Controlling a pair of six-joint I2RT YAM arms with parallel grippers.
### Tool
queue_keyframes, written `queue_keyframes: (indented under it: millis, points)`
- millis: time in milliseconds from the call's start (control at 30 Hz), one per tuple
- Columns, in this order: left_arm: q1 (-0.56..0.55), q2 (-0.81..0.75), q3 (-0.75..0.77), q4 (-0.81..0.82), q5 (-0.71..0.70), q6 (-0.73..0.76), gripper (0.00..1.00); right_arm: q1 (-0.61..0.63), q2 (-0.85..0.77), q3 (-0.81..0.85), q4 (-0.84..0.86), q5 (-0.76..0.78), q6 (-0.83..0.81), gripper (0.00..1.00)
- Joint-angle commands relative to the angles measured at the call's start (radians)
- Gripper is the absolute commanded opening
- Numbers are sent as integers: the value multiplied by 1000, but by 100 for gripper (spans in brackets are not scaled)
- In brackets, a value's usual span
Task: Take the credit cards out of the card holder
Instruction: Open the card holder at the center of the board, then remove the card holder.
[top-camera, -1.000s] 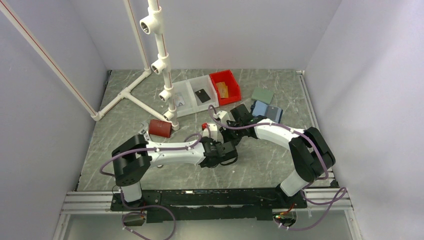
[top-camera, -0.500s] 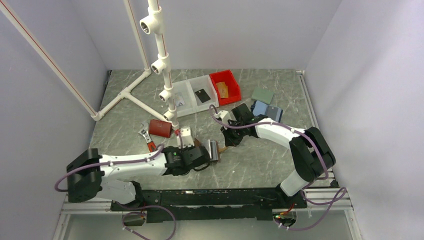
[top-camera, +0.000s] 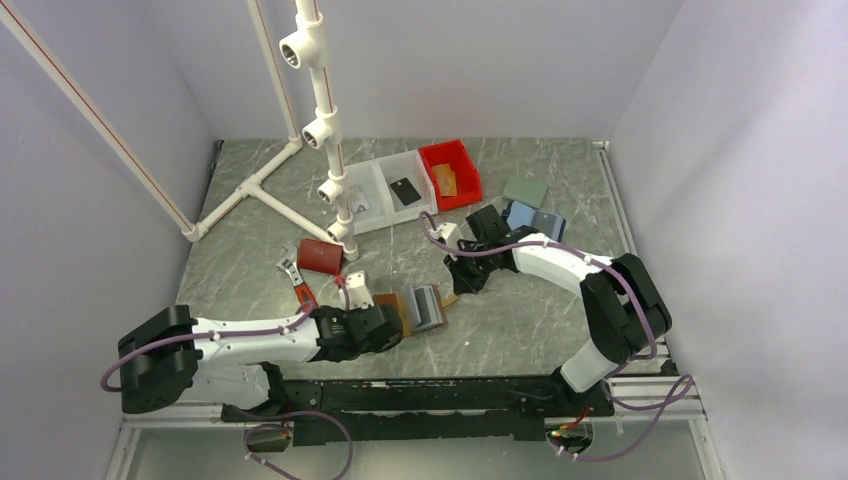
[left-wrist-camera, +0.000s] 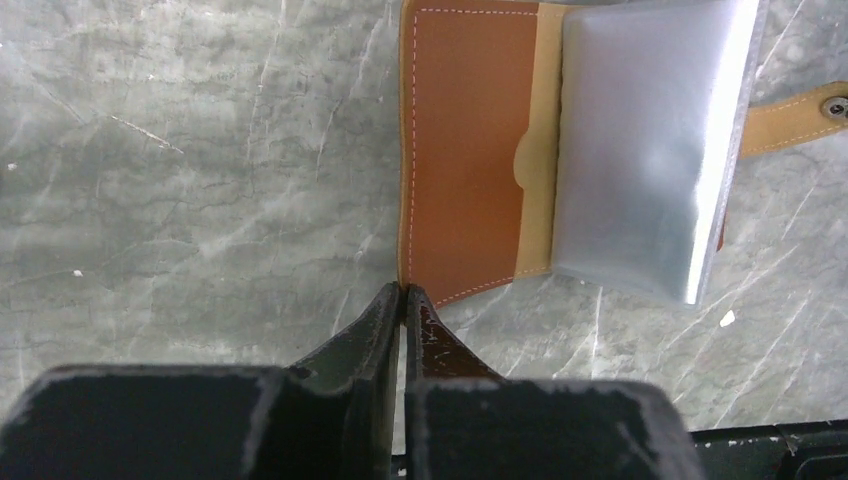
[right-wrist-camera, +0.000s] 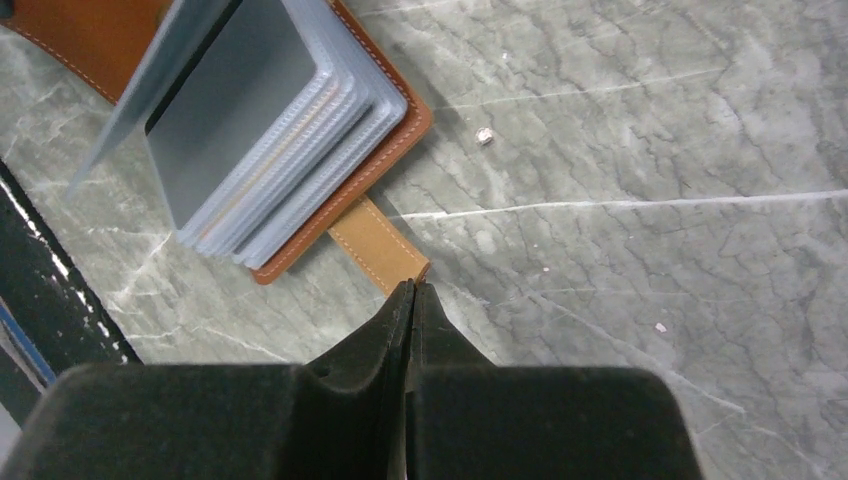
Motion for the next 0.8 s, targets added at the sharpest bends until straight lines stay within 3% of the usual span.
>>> queue_keyframes:
  millis: [0,200,367,600,767]
  points:
    - [2,-23,22,-23,36,22,15,-6,-17,45,-36,-41,-54,0]
    - [2,-89,52,-22,76,193,40,-6,-22,53,-62,-95,-79,0]
    - [1,-259,20,8,104,277,53,-6,-32,59,-75,-128,-88,11]
    - [2,-486,-48,173,192,381,56,-6,-46,64,-82,-157,-93,22]
    - [2,-455,-31,330,283,459,57,-6,-48,65,-83,-169,-89,26]
